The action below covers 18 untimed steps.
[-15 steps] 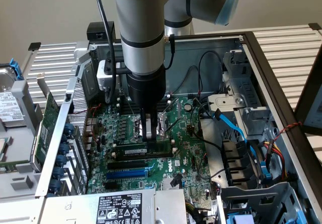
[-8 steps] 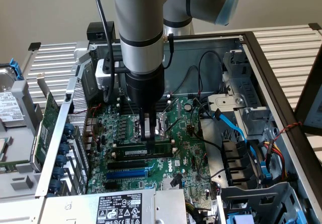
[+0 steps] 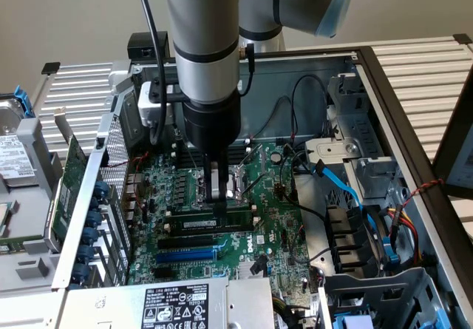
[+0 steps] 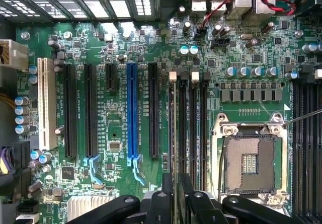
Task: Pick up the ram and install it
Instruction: 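Insert the ram into the slot, then press down the ram until it locks into place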
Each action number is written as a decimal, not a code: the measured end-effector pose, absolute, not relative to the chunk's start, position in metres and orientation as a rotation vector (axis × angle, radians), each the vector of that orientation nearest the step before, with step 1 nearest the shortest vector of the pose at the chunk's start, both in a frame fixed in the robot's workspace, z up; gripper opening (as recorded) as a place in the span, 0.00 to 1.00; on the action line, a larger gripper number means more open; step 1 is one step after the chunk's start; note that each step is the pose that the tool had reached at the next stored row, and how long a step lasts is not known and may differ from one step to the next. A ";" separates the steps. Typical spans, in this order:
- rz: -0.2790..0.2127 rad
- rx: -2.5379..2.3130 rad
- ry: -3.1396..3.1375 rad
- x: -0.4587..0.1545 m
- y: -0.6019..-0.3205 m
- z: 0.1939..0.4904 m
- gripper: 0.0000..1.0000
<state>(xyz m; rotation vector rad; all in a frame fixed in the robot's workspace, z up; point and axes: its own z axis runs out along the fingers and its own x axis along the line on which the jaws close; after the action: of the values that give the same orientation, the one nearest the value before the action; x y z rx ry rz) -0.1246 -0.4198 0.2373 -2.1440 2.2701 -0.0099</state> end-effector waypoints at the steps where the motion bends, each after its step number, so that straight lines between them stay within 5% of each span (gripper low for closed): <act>1: -0.010 -2.144 2.270 -0.125 -0.420 0.238 0.20; 18: 0.012 -2.154 2.281 -0.128 -0.420 0.241 0.20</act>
<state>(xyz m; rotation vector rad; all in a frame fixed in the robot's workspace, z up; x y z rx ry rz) -0.1277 -0.4199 0.2413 -2.1539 2.2808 0.0119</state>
